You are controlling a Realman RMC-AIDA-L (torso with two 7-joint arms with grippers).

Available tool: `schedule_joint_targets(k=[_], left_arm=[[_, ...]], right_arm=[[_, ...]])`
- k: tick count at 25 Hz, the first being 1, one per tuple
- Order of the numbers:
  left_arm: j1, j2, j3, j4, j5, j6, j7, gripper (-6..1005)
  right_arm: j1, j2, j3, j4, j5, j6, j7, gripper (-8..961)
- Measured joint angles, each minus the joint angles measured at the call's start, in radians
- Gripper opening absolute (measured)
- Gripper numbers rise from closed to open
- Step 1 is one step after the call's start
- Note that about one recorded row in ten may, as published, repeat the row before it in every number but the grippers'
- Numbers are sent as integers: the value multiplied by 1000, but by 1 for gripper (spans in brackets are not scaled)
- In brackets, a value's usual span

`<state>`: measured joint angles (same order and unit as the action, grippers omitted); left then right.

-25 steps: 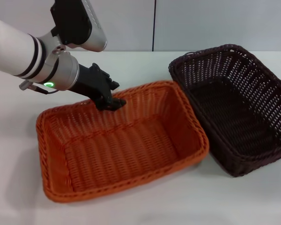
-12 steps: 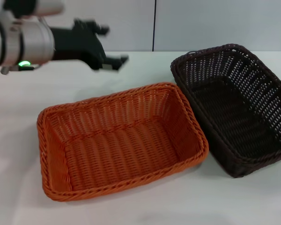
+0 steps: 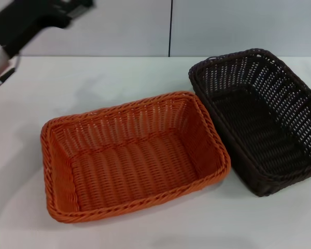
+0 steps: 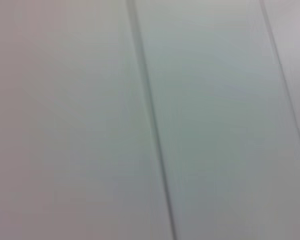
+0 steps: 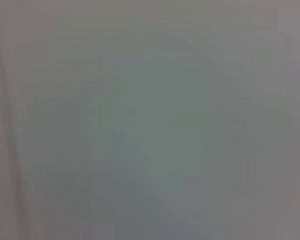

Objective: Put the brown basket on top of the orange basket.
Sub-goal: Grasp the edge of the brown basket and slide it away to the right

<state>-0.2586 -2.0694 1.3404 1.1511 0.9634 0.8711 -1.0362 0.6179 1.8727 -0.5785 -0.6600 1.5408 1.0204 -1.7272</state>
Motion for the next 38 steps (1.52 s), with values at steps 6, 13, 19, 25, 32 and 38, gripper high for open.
schedule_joint_targets(k=[6,13,19,25,32,38], left_arm=[[-38,-2,62,-459,-693,432,578,849],[-68,-1,75,-604,-848,563,651,847],[-64,0,68,-606,-887,569,654,845],[-72,0,68,-607,-902,568,654,843],[-91,0,66,-614,-910,558,655,843],[-102,0,66,-619,-944,556,655,843]], right_arm=[[66,-73,-100,-129,-285,163,207,637],[97,-35,-204,-341,-578,403,239,637],[108,29,-256,-426,-802,496,238,637],[109,54,-344,-398,-859,536,223,637],[126,94,-469,-320,-861,621,168,637],[142,131,-525,-317,-862,692,142,637]])
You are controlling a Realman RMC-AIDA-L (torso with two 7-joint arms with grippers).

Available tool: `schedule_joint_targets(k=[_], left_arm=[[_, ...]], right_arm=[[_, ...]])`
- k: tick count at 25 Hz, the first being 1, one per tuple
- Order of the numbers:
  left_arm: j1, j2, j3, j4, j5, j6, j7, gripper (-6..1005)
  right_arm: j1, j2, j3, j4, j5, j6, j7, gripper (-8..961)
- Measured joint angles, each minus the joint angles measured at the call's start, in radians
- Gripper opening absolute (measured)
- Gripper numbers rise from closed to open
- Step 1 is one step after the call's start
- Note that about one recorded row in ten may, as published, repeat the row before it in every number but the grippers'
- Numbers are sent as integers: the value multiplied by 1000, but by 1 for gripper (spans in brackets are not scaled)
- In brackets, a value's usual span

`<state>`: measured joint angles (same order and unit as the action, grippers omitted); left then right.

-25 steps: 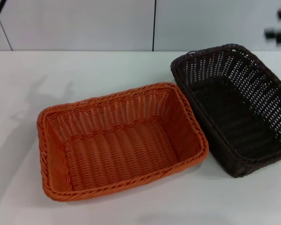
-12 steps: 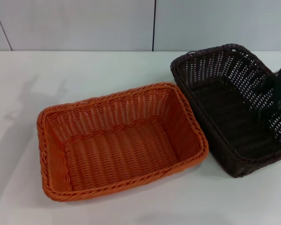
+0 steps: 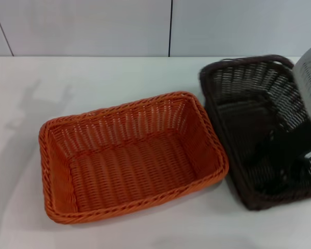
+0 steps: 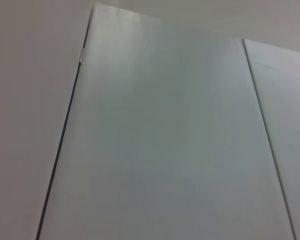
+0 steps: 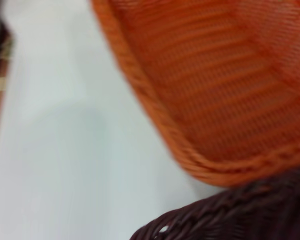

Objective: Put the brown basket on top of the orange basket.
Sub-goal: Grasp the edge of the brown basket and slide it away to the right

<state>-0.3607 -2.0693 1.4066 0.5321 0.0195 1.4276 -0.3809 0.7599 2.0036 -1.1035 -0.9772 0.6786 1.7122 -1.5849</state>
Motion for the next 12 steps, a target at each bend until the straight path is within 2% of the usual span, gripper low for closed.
schedule_joint_targets(k=[4,5,12], left_arm=[[-6,0,1,-5,-14,0,0,844],[-9,1,1,-8,-14,-1,0,844],[-35,5,-15,-28,-29,-26,4,843]], right_arm=[[10,25,-57,1,1,35,-3,637],[19,39,-83,0,3,51,-7,637],[49,67,-134,18,22,83,-31,638]])
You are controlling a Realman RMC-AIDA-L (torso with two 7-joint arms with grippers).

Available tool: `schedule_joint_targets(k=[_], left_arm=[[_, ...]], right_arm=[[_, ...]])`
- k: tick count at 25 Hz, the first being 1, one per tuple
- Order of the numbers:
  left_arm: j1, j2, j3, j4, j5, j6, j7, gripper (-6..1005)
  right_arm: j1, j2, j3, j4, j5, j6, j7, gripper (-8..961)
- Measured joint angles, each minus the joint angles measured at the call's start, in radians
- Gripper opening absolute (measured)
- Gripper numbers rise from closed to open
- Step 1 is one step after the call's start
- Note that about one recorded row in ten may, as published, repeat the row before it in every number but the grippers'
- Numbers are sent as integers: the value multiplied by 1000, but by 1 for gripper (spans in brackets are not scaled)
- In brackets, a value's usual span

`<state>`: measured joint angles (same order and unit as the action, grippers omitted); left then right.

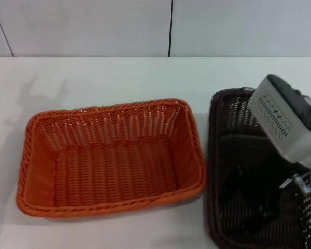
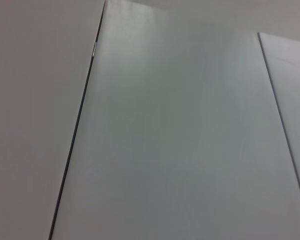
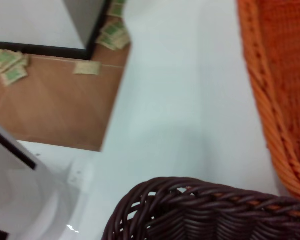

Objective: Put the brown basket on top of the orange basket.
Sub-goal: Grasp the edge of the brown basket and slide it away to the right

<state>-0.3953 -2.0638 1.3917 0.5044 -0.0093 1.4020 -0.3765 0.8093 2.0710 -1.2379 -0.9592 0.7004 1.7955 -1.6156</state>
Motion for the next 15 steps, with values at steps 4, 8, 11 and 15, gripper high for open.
schedule_joint_targets(k=[4,8,11,15], left_arm=[[-10,0,-17,0,-5,-8,6,843],[-20,1,-29,0,-6,-9,8,843],[-22,2,-37,0,-5,-9,14,843],[-22,2,-39,-1,-4,-11,29,843]], right_arm=[[6,2,-64,7,63,16,-3,638],[8,2,-116,11,113,28,-3,637],[7,2,-154,15,164,41,-3,636],[-5,-6,-136,-5,177,44,6,635]])
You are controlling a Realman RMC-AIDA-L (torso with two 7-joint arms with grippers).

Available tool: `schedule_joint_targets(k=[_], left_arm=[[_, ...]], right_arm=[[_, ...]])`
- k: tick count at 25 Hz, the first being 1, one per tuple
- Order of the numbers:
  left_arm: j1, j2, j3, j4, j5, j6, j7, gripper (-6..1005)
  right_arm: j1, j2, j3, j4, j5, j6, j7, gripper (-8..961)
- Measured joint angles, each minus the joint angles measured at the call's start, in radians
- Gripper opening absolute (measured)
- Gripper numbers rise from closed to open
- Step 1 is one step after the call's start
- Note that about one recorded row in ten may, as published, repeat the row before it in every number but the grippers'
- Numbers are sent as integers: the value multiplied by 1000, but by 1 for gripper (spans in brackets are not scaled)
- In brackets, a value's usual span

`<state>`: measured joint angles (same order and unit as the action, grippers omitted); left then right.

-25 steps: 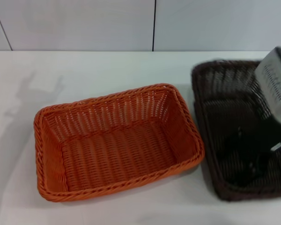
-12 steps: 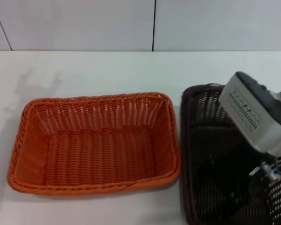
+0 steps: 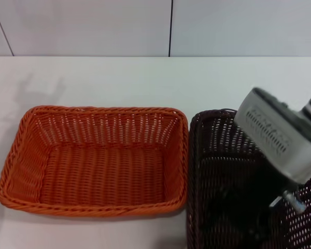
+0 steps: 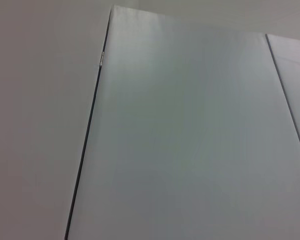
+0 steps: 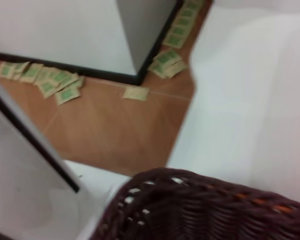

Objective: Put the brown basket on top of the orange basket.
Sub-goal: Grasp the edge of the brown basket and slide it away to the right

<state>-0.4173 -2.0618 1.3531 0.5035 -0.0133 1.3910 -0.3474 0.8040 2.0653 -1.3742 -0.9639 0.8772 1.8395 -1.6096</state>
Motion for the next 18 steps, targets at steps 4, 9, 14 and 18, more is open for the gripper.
schedule_joint_targets(k=[4,9,14,18], left_arm=[[5,0,-1,0,-2,2,1,843],[18,-2,-8,0,-4,14,-1,843],[25,-2,-8,2,-4,23,-4,843],[33,-4,-7,1,-4,29,-7,843]], right_arm=[[-15,-25,100,-34,-14,-5,13,634],[-34,-66,310,-113,-35,-33,14,633],[-36,-93,438,-119,-60,-130,9,633],[-51,-99,449,-104,-82,-259,5,632]])
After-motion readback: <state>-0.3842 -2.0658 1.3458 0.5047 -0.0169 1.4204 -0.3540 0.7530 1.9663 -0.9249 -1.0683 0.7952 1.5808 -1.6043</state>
